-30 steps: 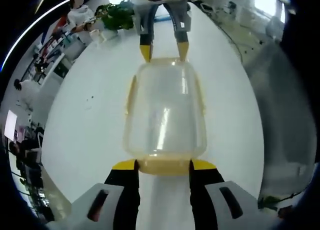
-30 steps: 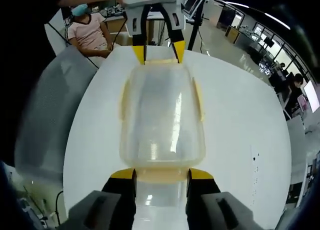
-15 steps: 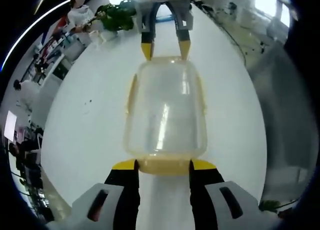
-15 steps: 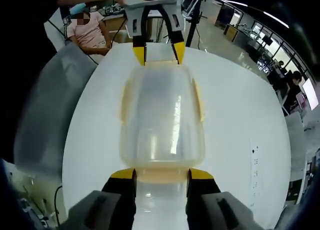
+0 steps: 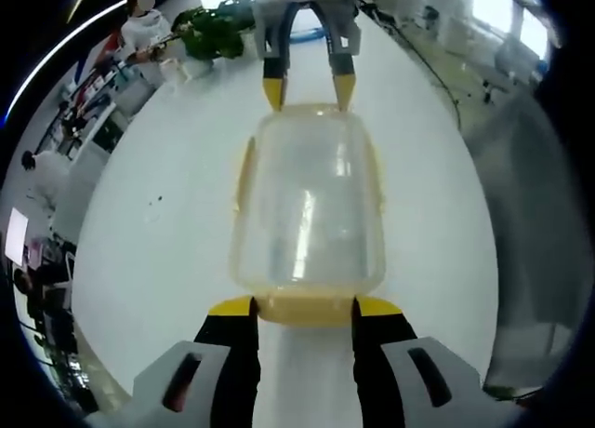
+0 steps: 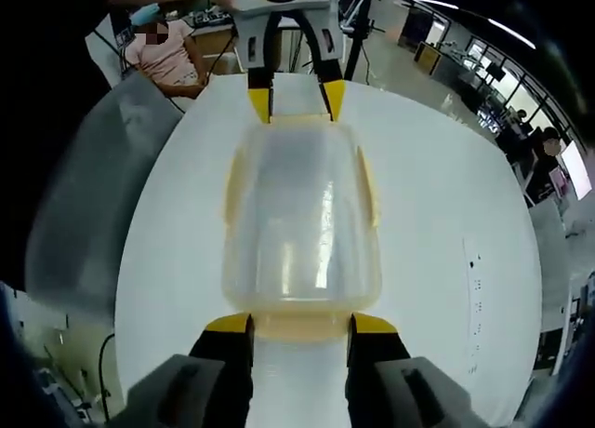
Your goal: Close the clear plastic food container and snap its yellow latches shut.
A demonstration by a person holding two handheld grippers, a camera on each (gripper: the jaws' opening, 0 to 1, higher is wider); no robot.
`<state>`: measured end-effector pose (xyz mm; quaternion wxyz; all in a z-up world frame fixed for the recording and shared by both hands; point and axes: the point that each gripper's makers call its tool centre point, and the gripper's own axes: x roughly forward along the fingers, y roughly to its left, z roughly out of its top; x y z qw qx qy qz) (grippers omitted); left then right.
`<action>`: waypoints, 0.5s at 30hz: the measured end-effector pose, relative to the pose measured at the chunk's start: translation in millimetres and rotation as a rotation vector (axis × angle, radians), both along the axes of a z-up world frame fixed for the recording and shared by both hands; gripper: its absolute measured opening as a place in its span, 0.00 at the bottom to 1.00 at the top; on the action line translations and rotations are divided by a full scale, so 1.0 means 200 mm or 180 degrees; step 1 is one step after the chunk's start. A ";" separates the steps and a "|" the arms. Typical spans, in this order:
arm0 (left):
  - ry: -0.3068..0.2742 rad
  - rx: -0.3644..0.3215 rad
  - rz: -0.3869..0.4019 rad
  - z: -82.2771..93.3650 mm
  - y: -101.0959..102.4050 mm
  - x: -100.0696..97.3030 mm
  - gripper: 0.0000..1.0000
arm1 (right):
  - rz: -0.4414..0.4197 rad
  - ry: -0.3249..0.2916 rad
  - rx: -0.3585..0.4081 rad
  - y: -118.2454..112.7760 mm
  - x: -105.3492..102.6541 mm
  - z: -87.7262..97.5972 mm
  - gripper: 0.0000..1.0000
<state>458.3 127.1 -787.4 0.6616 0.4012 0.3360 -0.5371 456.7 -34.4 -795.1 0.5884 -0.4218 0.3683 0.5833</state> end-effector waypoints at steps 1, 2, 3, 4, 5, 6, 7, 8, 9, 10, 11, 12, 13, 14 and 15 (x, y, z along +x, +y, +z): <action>0.0000 -0.0011 -0.0012 0.00 -0.01 0.00 0.35 | -0.0003 0.0003 -0.0008 -0.02 0.00 0.00 0.36; -0.0003 -0.0016 -0.0022 0.00 -0.02 0.00 0.35 | -0.0009 0.0007 -0.0012 -0.03 0.00 0.00 0.36; -0.0009 -0.0017 -0.0035 0.00 -0.04 0.01 0.35 | -0.0013 0.0001 -0.0015 -0.04 0.00 0.00 0.36; -0.0017 -0.0019 -0.0045 0.00 -0.04 0.02 0.35 | -0.0018 -0.0004 -0.0017 -0.04 0.00 0.00 0.36; -0.0025 -0.0025 -0.0056 0.01 -0.05 0.02 0.35 | -0.0033 -0.0003 -0.0015 -0.06 0.01 -0.01 0.36; -0.0027 -0.0029 -0.0056 0.01 -0.06 0.03 0.35 | -0.0042 -0.0008 -0.0011 -0.06 0.02 -0.01 0.36; -0.0034 -0.0032 -0.0060 0.01 -0.07 0.03 0.35 | -0.0048 -0.0014 -0.0007 -0.07 0.02 -0.01 0.36; -0.0039 -0.0034 -0.0064 0.01 -0.07 0.04 0.35 | -0.0059 -0.0011 -0.0005 -0.08 0.03 -0.01 0.36; -0.0041 -0.0036 -0.0069 0.00 -0.08 0.04 0.35 | -0.0065 -0.0012 -0.0010 -0.08 0.03 -0.01 0.36; -0.0039 -0.0037 -0.0076 0.00 -0.09 0.04 0.35 | -0.0070 -0.0009 -0.0017 -0.09 0.02 -0.01 0.36; -0.0041 -0.0035 -0.0086 0.00 -0.09 0.04 0.35 | -0.0074 -0.0003 -0.0024 -0.09 0.02 -0.02 0.36; -0.0038 -0.0031 -0.0097 0.00 -0.10 0.04 0.35 | -0.0077 0.0003 -0.0031 -0.10 0.02 -0.02 0.36; -0.0033 -0.0032 -0.0104 0.00 -0.11 0.04 0.35 | -0.0077 0.0009 -0.0038 -0.11 0.02 -0.02 0.36; -0.0027 -0.0035 -0.0110 -0.01 -0.12 0.04 0.35 | -0.0076 0.0011 -0.0046 -0.12 0.01 -0.03 0.36; -0.0022 -0.0037 -0.0114 -0.01 -0.12 0.04 0.35 | -0.0077 0.0012 -0.0050 -0.12 0.01 -0.03 0.36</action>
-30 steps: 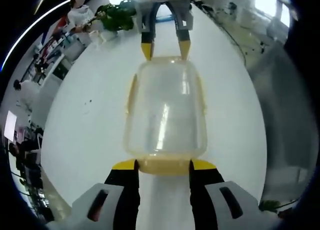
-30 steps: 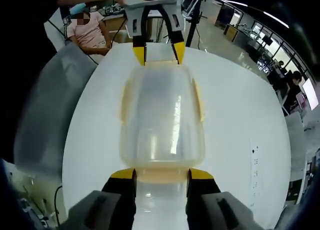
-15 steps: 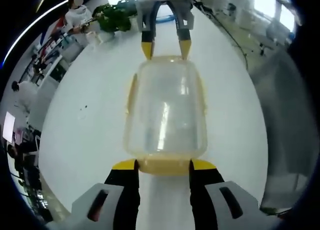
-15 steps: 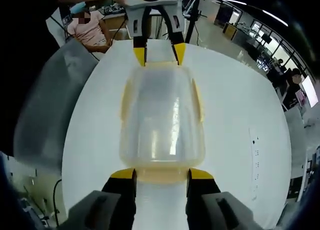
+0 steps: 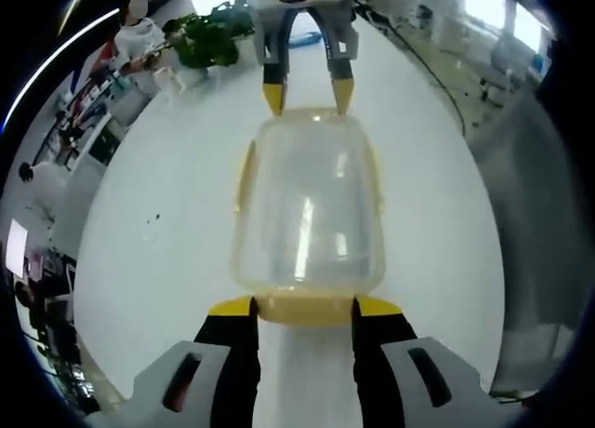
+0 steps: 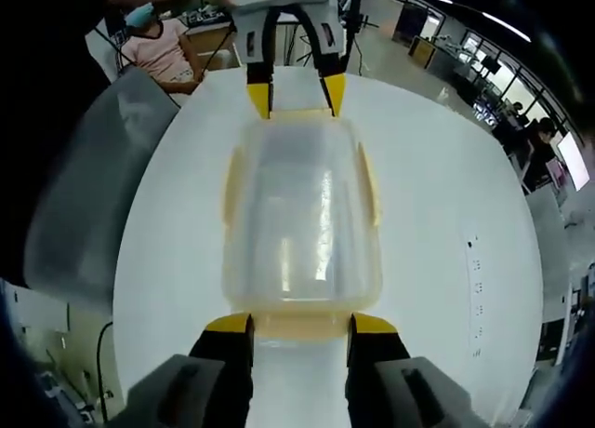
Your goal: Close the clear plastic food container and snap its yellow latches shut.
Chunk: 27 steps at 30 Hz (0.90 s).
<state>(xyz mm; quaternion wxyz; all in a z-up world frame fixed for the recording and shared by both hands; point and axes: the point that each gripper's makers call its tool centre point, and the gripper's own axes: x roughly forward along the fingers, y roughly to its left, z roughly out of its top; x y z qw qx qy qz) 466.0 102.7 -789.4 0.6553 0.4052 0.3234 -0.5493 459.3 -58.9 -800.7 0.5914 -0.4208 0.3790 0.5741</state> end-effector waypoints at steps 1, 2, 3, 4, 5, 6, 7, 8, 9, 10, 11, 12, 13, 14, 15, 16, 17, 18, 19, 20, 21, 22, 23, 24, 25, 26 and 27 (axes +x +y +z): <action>-0.0001 -0.0004 -0.0011 0.00 -0.01 0.00 0.35 | -0.0011 0.0009 0.0001 -0.01 0.00 0.00 0.36; 0.0000 -0.0010 -0.0007 0.00 -0.01 0.01 0.35 | -0.0017 0.0010 0.0003 -0.02 0.00 0.00 0.36; 0.0003 -0.0019 -0.0005 0.00 -0.02 0.01 0.35 | -0.0024 0.0010 -0.0002 -0.03 0.00 -0.01 0.36; 0.0012 -0.0025 -0.0003 -0.01 -0.03 0.00 0.35 | -0.0026 0.0015 -0.0006 -0.03 0.00 -0.01 0.36; 0.0017 -0.0025 -0.0002 -0.01 -0.03 0.00 0.35 | -0.0027 0.0021 -0.0014 -0.03 0.00 -0.02 0.36; 0.0018 -0.0024 -0.0005 -0.02 -0.04 0.00 0.35 | -0.0027 0.0029 -0.0026 -0.04 0.00 -0.02 0.36; 0.0027 -0.0026 -0.0001 -0.02 -0.05 0.00 0.35 | -0.0023 0.0032 -0.0036 -0.05 0.00 -0.03 0.36; 0.0037 -0.0027 0.0003 -0.04 -0.06 -0.01 0.35 | -0.0023 0.0039 -0.0055 -0.06 0.00 -0.04 0.36; 0.0037 -0.0025 0.0004 -0.05 -0.07 0.00 0.35 | -0.0029 0.0037 -0.0066 -0.06 0.00 -0.04 0.36; 0.0038 -0.0025 0.0010 -0.05 -0.08 0.00 0.35 | -0.0029 0.0032 -0.0089 -0.07 0.00 -0.06 0.36; 0.0034 -0.0029 0.0010 -0.06 -0.08 0.00 0.35 | -0.0032 0.0026 -0.0109 -0.08 0.00 -0.06 0.36; 0.0033 -0.0033 0.0010 -0.06 -0.09 0.00 0.35 | -0.0033 0.0021 -0.0127 -0.09 0.00 -0.06 0.36; 0.0038 -0.0037 0.0012 -0.06 -0.10 0.00 0.35 | -0.0026 0.0015 -0.0138 -0.10 0.00 -0.06 0.36; 0.0043 -0.0041 0.0013 -0.06 -0.10 0.00 0.35 | -0.0027 0.0018 -0.0140 -0.10 0.00 -0.06 0.36; 0.0060 -0.0049 0.0019 -0.06 -0.11 0.00 0.35 | -0.0024 0.0024 -0.0138 -0.11 0.01 -0.05 0.36; 0.0063 -0.0053 0.0021 -0.06 -0.11 0.00 0.35 | -0.0026 0.0030 -0.0130 -0.12 0.00 -0.05 0.36; 0.0072 -0.0062 0.0031 -0.06 -0.11 0.00 0.35 | -0.0030 0.0036 -0.0122 -0.12 0.01 -0.04 0.36; 0.0075 -0.0065 0.0037 -0.06 -0.12 0.00 0.35 | -0.0036 0.0038 -0.0117 -0.13 0.01 -0.05 0.36; 0.0076 -0.0069 0.0036 -0.07 -0.12 0.00 0.35 | -0.0034 0.0034 -0.0121 -0.13 0.01 -0.05 0.36; 0.0083 -0.0073 0.0027 -0.07 -0.13 0.00 0.35 | -0.0033 0.0037 -0.0129 -0.13 0.01 -0.05 0.36; 0.0096 -0.0080 0.0026 -0.07 -0.13 0.01 0.35 | -0.0042 0.0046 -0.0138 -0.13 0.01 -0.05 0.36; 0.0100 -0.0078 0.0027 -0.07 -0.13 0.01 0.35 | -0.0046 0.0045 -0.0143 -0.14 0.01 -0.06 0.36; 0.0110 -0.0072 0.0028 -0.07 -0.14 0.01 0.35 | -0.0040 0.0045 -0.0149 -0.14 0.01 -0.06 0.36; 0.0139 -0.0062 0.0035 -0.08 -0.14 0.00 0.35 | -0.0029 0.0053 -0.0157 -0.14 0.01 -0.06 0.36; 0.0155 -0.0059 0.0040 -0.08 -0.14 -0.01 0.35 | -0.0021 0.0056 -0.0162 -0.14 0.01 -0.06 0.36; 0.0184 -0.0056 0.0054 -0.08 -0.13 -0.02 0.35 | -0.0009 0.0071 -0.0162 -0.14 0.00 -0.06 0.36; 0.0197 -0.0058 0.0061 -0.08 -0.13 -0.02 0.35 | -0.0005 0.0078 -0.0163 -0.14 0.00 -0.07 0.36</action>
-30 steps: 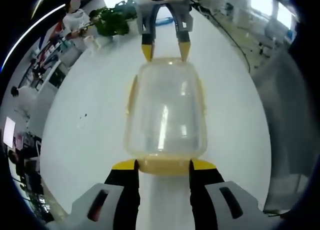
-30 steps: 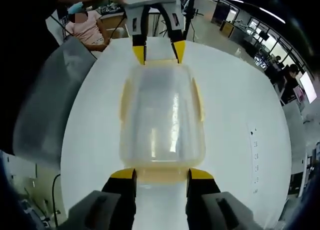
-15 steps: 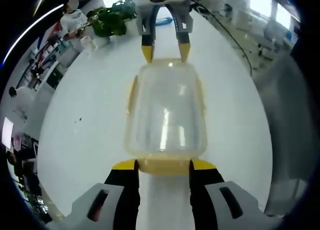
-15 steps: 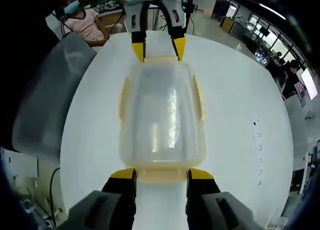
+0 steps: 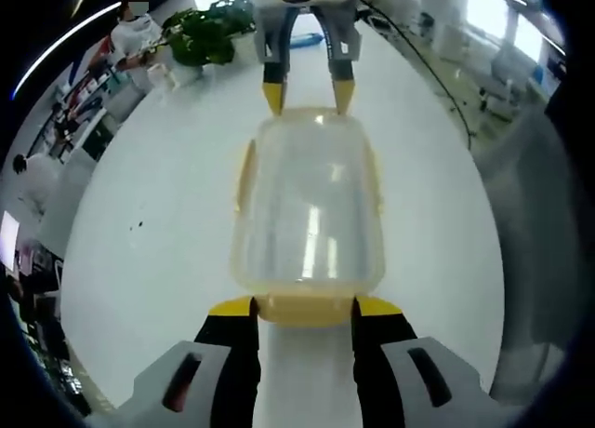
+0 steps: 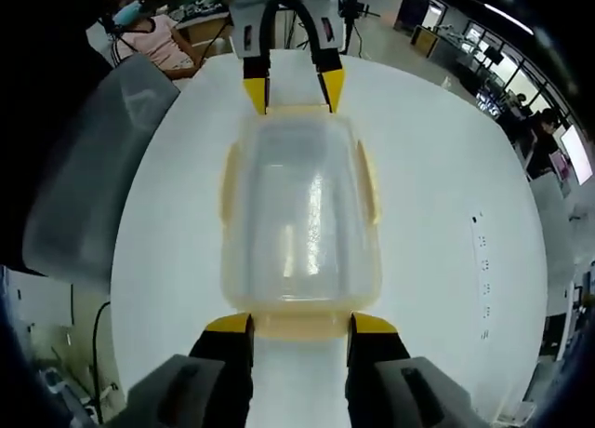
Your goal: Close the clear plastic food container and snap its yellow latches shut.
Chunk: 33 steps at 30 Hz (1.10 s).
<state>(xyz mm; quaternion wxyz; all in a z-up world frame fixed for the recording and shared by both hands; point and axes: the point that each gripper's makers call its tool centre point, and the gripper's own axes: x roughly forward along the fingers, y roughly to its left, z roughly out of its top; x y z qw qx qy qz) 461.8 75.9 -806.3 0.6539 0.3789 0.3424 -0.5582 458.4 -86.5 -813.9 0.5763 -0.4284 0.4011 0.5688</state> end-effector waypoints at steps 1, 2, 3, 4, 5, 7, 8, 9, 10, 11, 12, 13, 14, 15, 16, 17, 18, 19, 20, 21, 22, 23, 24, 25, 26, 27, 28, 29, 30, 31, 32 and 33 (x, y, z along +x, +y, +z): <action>0.0008 0.0010 -0.0006 0.00 0.00 -0.01 0.35 | 0.0015 0.0001 0.0002 0.00 0.00 0.00 0.36; 0.0016 0.0017 -0.0004 0.00 0.01 -0.01 0.35 | 0.0019 0.0004 -0.0003 0.01 -0.01 -0.01 0.36; 0.0017 0.0019 0.0002 0.00 0.01 -0.01 0.35 | 0.0024 -0.0002 -0.0015 0.01 0.00 -0.01 0.36; 0.0019 0.0017 0.0013 0.00 0.01 0.00 0.35 | 0.0026 -0.0011 -0.0027 0.01 0.00 -0.02 0.36; 0.0021 0.0022 0.0018 -0.01 0.01 0.00 0.35 | 0.0028 -0.0014 -0.0035 0.01 0.01 -0.02 0.36; 0.0061 0.0036 0.0022 -0.02 0.01 0.00 0.35 | 0.0029 0.0000 -0.0048 0.02 0.01 -0.02 0.36; 0.0075 0.0033 0.0021 -0.02 0.01 0.00 0.35 | 0.0035 0.0008 -0.0059 0.02 0.01 -0.03 0.36; 0.0093 0.0035 0.0030 -0.03 0.01 0.00 0.35 | 0.0038 0.0012 -0.0070 0.01 0.01 -0.03 0.36; 0.0101 0.0043 0.0024 -0.04 0.01 0.00 0.35 | 0.0038 0.0018 -0.0077 0.01 0.01 -0.04 0.36; 0.0094 0.0054 0.0013 -0.04 0.01 0.00 0.35 | 0.0039 0.0026 -0.0081 0.01 0.01 -0.04 0.36; 0.0105 0.0058 0.0015 -0.04 0.01 0.00 0.35 | 0.0037 0.0043 -0.0092 0.01 0.00 -0.05 0.36; 0.0124 0.0046 0.0011 -0.05 0.01 -0.01 0.35 | 0.0058 0.0038 -0.0128 0.01 0.00 -0.06 0.36; 0.0128 0.0036 0.0000 -0.05 0.00 -0.01 0.35 | 0.0092 0.0033 -0.0177 0.00 -0.01 -0.07 0.36; 0.0133 0.0039 -0.0005 -0.06 0.00 -0.01 0.35 | 0.0097 0.0030 -0.0180 0.00 -0.01 -0.08 0.36; 0.0132 0.0044 -0.0013 -0.07 0.00 0.00 0.35 | 0.0090 0.0036 -0.0177 0.00 -0.01 -0.08 0.36; 0.0136 0.0055 -0.0006 -0.08 0.01 0.00 0.35 | 0.0083 0.0040 -0.0158 0.00 0.00 -0.07 0.36; 0.0170 0.0045 0.0015 -0.09 0.01 0.00 0.35 | 0.0076 0.0036 -0.0147 0.00 0.00 -0.07 0.36; 0.0170 0.0010 0.0027 -0.08 0.00 0.01 0.35 | 0.0084 0.0033 -0.0162 0.00 0.00 -0.07 0.36; 0.0161 -0.0001 0.0021 -0.08 0.00 0.01 0.35 | 0.0082 0.0034 -0.0167 -0.01 0.01 -0.07 0.36; 0.0150 0.0002 0.0006 -0.07 0.00 0.01 0.35 | 0.0079 0.0031 -0.0165 -0.01 0.01 -0.07 0.36; 0.0147 0.0003 0.0002 -0.08 -0.01 0.01 0.35 | 0.0085 0.0024 -0.0170 -0.01 0.01 -0.07 0.36; 0.0149 -0.0001 -0.0007 -0.07 -0.01 0.01 0.35 | 0.0097 0.0016 -0.0182 -0.02 0.01 -0.07 0.36; 0.0154 0.0000 -0.0013 -0.07 -0.01 0.02 0.35 | 0.0093 0.0020 -0.0186 -0.02 0.01 -0.07 0.36; 0.0160 0.0000 -0.0015 -0.07 -0.01 0.02 0.35 | 0.0095 0.0026 -0.0187 -0.02 0.01 -0.07 0.36; 0.0176 -0.0005 -0.0019 -0.07 -0.01 0.02 0.35 | 0.0089 0.0032 -0.0189 -0.02 0.01 -0.07 0.36; 0.0187 -0.0008 -0.0020 -0.07 -0.02 0.02 0.35 | 0.0095 0.0032 -0.0190 -0.02 0.01 -0.07 0.36; 0.0197 -0.0014 -0.0020 -0.07 -0.02 0.02 0.35 | 0.0095 0.0035 -0.0195 -0.03 0.01 -0.07 0.36; 0.0206 -0.0021 -0.0028 -0.07 -0.02 0.02 0.35 | 0.0092 0.0055 -0.0199 -0.03 0.02 -0.07 0.36; 0.0225 -0.0014 -0.0029 -0.08 -0.02 0.03 0.35 | 0.0081 0.0078 -0.0187 -0.03 0.02 -0.08 0.36; 0.0227 -0.0009 -0.0030 -0.09 -0.02 0.03 0.35 | 0.0070 0.0089 -0.0179 -0.03 0.02 -0.08 0.36; 0.0226 -0.0013 -0.0034 -0.08 -0.02 0.03 0.35 | 0.0067 0.0092 -0.0170 -0.03 0.02 -0.08 0.36; 0.0231 -0.0017 -0.0027 -0.08 -0.02 0.04 0.35 | 0.0065 0.0090 -0.0161 -0.03 0.03 -0.08 0.36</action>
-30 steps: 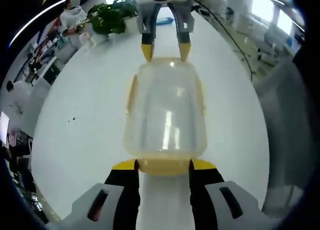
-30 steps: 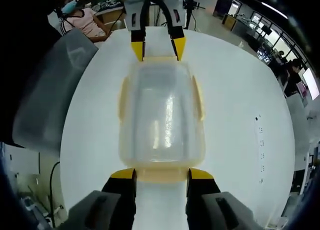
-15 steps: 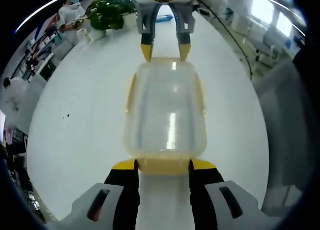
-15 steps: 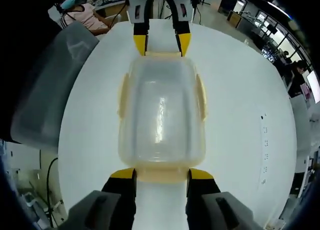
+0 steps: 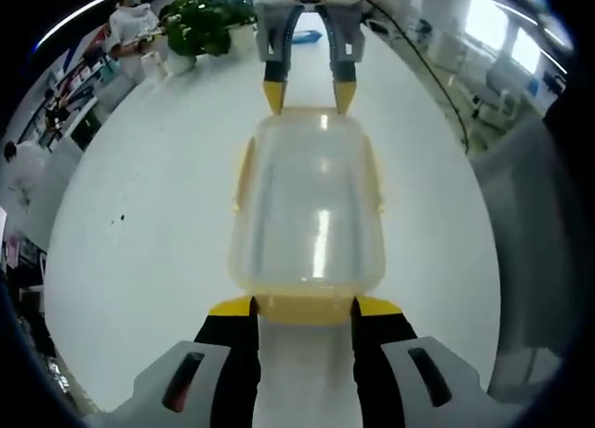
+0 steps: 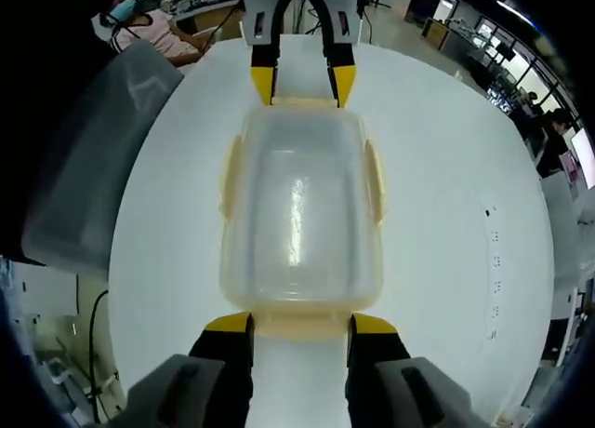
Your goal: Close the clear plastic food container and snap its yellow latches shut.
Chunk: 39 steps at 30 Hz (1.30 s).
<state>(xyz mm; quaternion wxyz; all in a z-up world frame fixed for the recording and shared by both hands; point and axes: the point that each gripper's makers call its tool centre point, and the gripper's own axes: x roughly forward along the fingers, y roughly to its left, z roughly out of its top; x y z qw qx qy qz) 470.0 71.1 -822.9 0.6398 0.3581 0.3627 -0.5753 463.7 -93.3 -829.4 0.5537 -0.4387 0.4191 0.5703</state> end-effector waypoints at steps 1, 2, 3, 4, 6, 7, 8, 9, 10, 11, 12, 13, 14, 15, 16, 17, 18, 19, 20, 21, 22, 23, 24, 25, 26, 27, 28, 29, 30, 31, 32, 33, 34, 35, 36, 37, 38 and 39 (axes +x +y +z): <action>0.0005 -0.0002 -0.0003 0.00 0.00 0.00 0.35 | -0.0007 0.0018 0.0021 0.00 0.00 0.00 0.36; 0.0017 -0.0007 -0.0014 0.00 0.00 0.00 0.35 | -0.0010 0.0038 0.0033 0.00 0.00 0.00 0.36; 0.0025 -0.0007 -0.0016 0.00 0.00 0.00 0.35 | -0.0005 0.0063 0.0042 0.00 0.00 -0.01 0.36; 0.0038 -0.0001 -0.0017 0.00 0.00 0.00 0.36 | 0.0006 0.0074 0.0047 0.00 0.00 -0.01 0.36; 0.0051 -0.0002 -0.0020 -0.01 0.00 0.00 0.36 | 0.0036 0.0087 0.0058 0.00 0.00 -0.02 0.36; 0.0060 -0.0007 -0.0014 -0.01 -0.01 0.00 0.36 | 0.0048 0.0099 0.0057 0.00 0.00 -0.02 0.36; 0.0069 0.0001 -0.0022 -0.02 -0.01 -0.01 0.36 | 0.0048 0.0115 0.0076 0.00 0.00 -0.02 0.36; 0.0075 0.0006 -0.0025 -0.02 0.00 -0.01 0.36 | 0.0049 0.0120 0.0092 0.00 0.00 -0.02 0.36; 0.0072 0.0007 -0.0032 -0.02 0.00 -0.01 0.36 | 0.0042 0.0124 0.0109 0.00 0.00 -0.03 0.36; 0.0078 -0.0002 -0.0020 -0.02 0.00 -0.01 0.36 | 0.0048 0.0119 0.0125 0.00 0.00 -0.03 0.36; 0.0077 -0.0023 -0.0011 -0.02 0.00 -0.01 0.36 | 0.0039 0.0123 0.0151 0.00 -0.01 -0.02 0.36; 0.0084 -0.0036 -0.0002 -0.02 0.00 -0.02 0.36 | 0.0041 0.0125 0.0177 0.00 -0.01 -0.02 0.36; 0.0106 -0.0057 -0.0020 -0.02 0.00 -0.03 0.36 | 0.0102 0.0155 0.0237 0.01 -0.02 -0.02 0.36; 0.0115 -0.0077 -0.0027 -0.02 0.01 -0.04 0.36 | 0.0101 0.0156 0.0278 0.01 -0.02 -0.02 0.35; 0.0113 -0.0094 -0.0014 -0.02 0.01 -0.04 0.36 | 0.0088 0.0165 0.0319 0.01 -0.02 -0.02 0.35; 0.0119 -0.0109 -0.0004 -0.02 0.01 -0.04 0.36 | 0.0077 0.0183 0.0396 0.02 -0.03 -0.02 0.35; 0.0117 -0.0118 -0.0006 -0.02 0.01 -0.05 0.36 | 0.0064 0.0188 0.0437 0.02 -0.02 -0.02 0.35; 0.0116 -0.0118 -0.0003 -0.02 0.02 -0.05 0.37 | 0.0050 0.0201 0.0498 0.02 -0.03 -0.02 0.35; 0.0112 -0.0120 -0.0007 -0.02 0.02 -0.05 0.37 | 0.0021 0.0217 0.0555 0.03 -0.04 -0.02 0.35; 0.0100 -0.0136 -0.0035 -0.02 0.03 -0.06 0.37 | 0.0006 0.0214 0.0599 0.03 -0.05 -0.02 0.35; 0.0091 -0.0152 -0.0064 -0.02 0.03 -0.07 0.37 | -0.0036 0.0222 0.0637 0.04 -0.06 -0.02 0.35; 0.0099 -0.0154 -0.0073 -0.02 0.04 -0.07 0.37 | -0.0089 0.0231 0.0686 0.05 -0.07 -0.02 0.36; 0.0099 -0.0157 -0.0101 -0.02 0.06 -0.07 0.37 | -0.0095 0.0219 0.0717 0.06 -0.09 -0.02 0.36; 0.0099 -0.0164 -0.0102 -0.02 0.07 -0.07 0.37 | -0.0113 0.0194 0.0752 0.07 -0.10 -0.01 0.37; 0.0102 -0.0185 -0.0095 -0.02 0.07 -0.07 0.37 | -0.0118 0.0148 0.0776 0.07 -0.10 -0.01 0.37; 0.0110 -0.0208 -0.0083 -0.02 0.08 -0.07 0.37 | -0.0130 0.0136 0.0788 0.07 -0.10 -0.01 0.38; 0.0116 -0.0236 -0.0050 -0.03 0.09 -0.06 0.37 | -0.0191 0.0140 0.0785 0.07 -0.09 -0.01 0.39; 0.0099 -0.0211 -0.0068 -0.05 0.11 -0.06 0.38 | -0.0301 0.0163 0.0716 0.05 -0.08 -0.03 0.44; 0.0025 -0.0180 -0.0099 -0.06 0.13 -0.06 0.38 | -0.0275 0.0163 0.0730 0.05 -0.08 -0.03 0.48; 0.0044 -0.0164 -0.0107 -0.08 0.14 -0.07 0.38 | -0.0289 0.0175 0.0726 0.03 -0.09 -0.03 0.50; 0.0089 -0.0156 -0.0096 -0.08 0.15 -0.08 0.39 | -0.0308 0.0197 0.0713 0.02 -0.09 -0.03 0.49; 0.0174 -0.0230 -0.0030 -0.07 0.15 -0.10 0.42 | -0.0313 0.0196 0.0723 0.01 -0.10 -0.02 0.49; 0.0170 -0.0291 0.0021 -0.06 0.15 -0.10 0.45 | -0.0315 0.0185 0.0738 0.01 -0.10 0.00 0.48; 0.0172 -0.0418 0.0107 -0.02 0.15 -0.10 0.45 | -0.0353 0.0163 0.0809 0.01 -0.09 0.03 0.47; 0.0176 -0.0523 0.0159 0.00 0.14 -0.10 0.45 | -0.0395 0.0151 0.0866 0.01 -0.09 0.05 0.46; 0.0197 -0.0639 0.0228 0.04 0.13 -0.09 0.46 | -0.0438 0.0136 0.0916 0.02 -0.08 0.07 0.44; 0.0208 -0.0760 0.0304 0.07 0.13 -0.09 0.47 | -0.0485 0.0122 0.0991 0.02 -0.06 0.10 0.43; 0.0265 -0.0846 0.0295 0.09 0.13 -0.10 0.49 | -0.0578 0.0126 0.1084 0.03 -0.04 0.12 0.42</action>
